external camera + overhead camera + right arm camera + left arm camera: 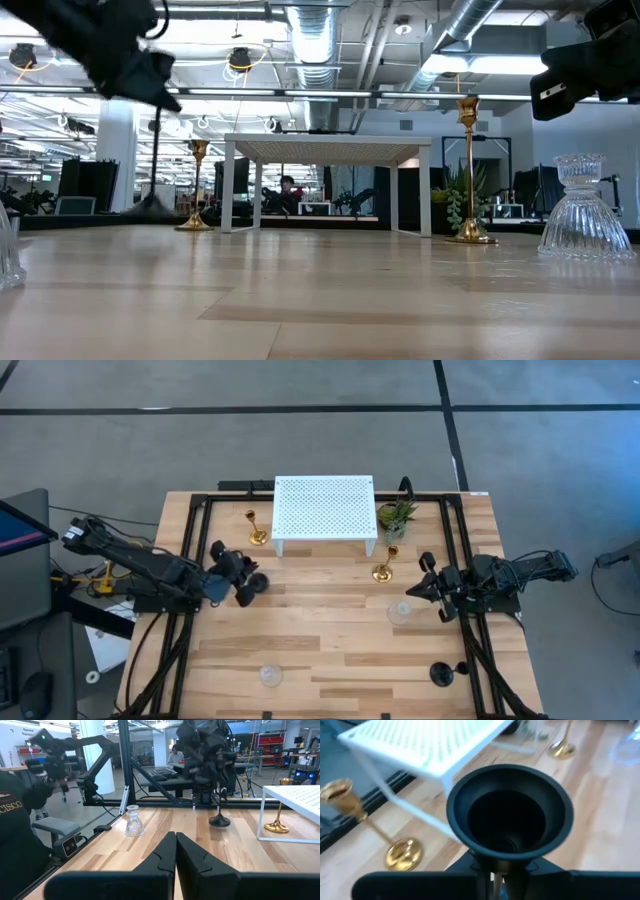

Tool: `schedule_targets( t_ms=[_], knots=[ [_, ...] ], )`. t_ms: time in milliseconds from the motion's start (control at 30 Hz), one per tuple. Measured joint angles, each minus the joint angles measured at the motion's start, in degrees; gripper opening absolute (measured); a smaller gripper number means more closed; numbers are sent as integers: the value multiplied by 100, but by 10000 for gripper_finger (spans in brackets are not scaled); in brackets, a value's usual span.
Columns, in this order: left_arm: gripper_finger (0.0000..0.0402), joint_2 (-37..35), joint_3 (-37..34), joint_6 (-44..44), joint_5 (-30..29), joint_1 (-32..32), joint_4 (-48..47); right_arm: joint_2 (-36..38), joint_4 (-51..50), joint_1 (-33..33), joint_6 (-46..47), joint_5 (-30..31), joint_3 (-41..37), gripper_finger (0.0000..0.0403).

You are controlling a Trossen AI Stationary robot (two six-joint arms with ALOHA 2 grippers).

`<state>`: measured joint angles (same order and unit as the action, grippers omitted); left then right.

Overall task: Pick & Place candle stick holders
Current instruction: Put the top black candle holder on the shelf

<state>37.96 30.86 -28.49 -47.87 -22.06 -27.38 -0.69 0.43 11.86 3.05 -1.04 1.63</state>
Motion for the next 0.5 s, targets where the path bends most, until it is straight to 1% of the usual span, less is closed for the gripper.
schedule_targets(
  t_ms=[133, 267, 367, 500],
  knots=[
    [23, 121, 577, 345, 242, -4, -19, 0, 0, 0, -2, -1, 0, 0],
    [23, 344, 1399, 741, 448, -4, -17, 0, 0, -1, -2, 0, 0, 0],
    [23, 668, 2034, 1245, 660, -4, -37, 0, 0, 0, -2, -2, 0, 0],
    [23, 1213, 2917, 2135, 694, 47, -64, 0, 0, -1, -17, 0, 0, 0]
  ],
)
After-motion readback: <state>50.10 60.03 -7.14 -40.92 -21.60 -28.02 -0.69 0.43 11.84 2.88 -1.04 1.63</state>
